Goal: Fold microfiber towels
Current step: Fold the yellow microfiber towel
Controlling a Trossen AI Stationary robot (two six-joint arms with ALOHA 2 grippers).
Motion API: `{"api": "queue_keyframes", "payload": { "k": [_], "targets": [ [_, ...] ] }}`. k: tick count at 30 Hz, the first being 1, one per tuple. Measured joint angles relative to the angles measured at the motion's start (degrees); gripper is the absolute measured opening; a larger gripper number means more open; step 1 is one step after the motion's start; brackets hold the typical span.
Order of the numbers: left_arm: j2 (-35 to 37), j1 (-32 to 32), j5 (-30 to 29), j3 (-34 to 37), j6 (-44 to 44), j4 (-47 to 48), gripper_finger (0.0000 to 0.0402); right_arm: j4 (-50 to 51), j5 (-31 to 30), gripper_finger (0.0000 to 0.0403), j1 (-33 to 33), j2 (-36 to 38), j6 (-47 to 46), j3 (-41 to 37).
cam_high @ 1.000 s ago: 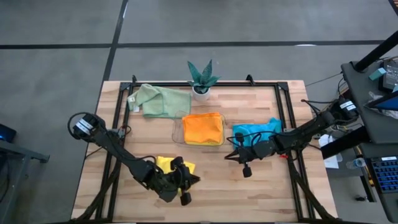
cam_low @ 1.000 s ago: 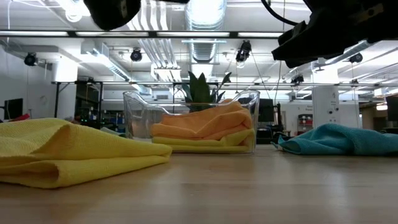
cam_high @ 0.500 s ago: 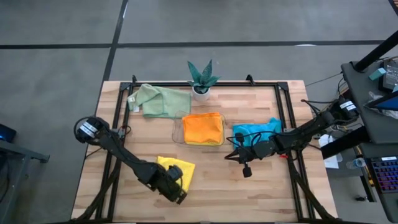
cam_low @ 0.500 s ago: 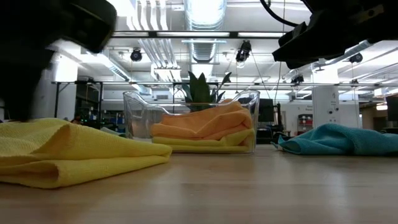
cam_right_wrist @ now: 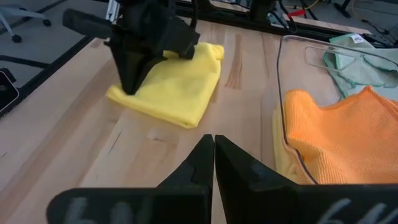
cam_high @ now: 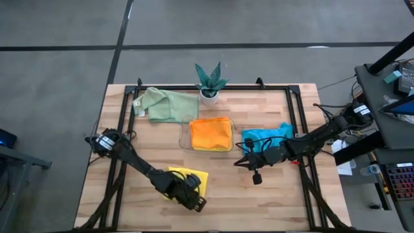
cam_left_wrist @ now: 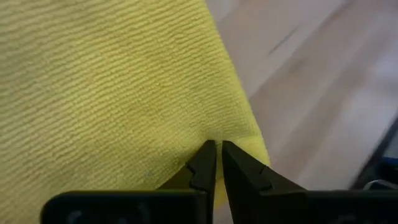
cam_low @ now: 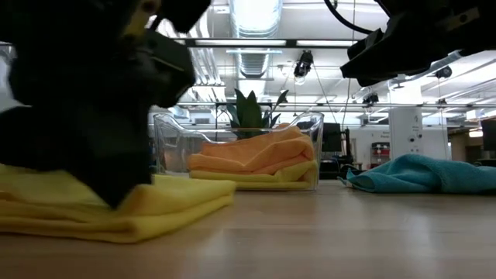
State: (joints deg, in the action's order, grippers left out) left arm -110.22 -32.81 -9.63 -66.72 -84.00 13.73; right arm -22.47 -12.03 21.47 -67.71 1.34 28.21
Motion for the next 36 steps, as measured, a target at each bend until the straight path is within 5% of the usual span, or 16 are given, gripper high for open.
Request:
{"api": "queue_keyframes", "payload": {
  "k": [6,20,29,36],
  "targets": [
    [-2.36,2.83,-1.28,-1.30,5.52,-10.21,0.0015,-0.02,0.00,0.0009,0.00,-0.01,0.11,-0.04],
    [7.85,1.65,-5.98,-0.80,30.36,-9.33,0.0015,-0.88,-0.01,0.0009,0.28,0.01,-0.32,-0.09],
    [11.50,-3.51,-12.07,0.75,32.39,-4.94,0.0015,-6.85,0.02,0.0009,4.01,0.01,-7.57,0.26],
    [11.55,-5.79,-12.35,0.74,33.74,-3.57,0.0015,7.11,0.68,0.0009,6.01,0.01,-18.63,6.58]
  ]
}}
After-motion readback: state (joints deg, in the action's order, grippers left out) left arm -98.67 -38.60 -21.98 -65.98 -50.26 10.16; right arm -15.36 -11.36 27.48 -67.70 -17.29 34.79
